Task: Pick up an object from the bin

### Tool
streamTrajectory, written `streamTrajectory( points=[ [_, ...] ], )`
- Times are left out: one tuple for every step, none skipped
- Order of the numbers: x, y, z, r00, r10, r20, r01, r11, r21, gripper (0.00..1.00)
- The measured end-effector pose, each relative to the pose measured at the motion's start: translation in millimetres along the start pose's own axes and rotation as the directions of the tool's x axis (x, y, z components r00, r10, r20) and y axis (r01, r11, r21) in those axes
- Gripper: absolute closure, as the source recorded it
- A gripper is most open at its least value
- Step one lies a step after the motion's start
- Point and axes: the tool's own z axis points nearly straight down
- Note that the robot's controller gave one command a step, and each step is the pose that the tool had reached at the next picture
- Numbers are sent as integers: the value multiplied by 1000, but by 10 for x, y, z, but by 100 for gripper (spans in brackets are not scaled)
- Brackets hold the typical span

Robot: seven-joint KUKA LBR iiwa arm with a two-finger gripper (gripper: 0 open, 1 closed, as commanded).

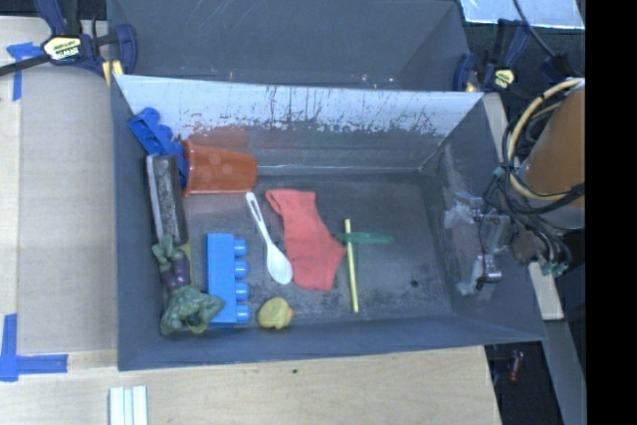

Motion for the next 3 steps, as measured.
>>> streamTrajectory(
  points=[
    [-21, 8, -45, 1000, -4, 8, 4, 1000, 2, 0],
    [-263, 511, 608, 988, 151, 9, -151, 988, 0, 0],
    [-271, 1116, 19, 971, 236, 24, -236, 972, -2, 0]
  ],
)
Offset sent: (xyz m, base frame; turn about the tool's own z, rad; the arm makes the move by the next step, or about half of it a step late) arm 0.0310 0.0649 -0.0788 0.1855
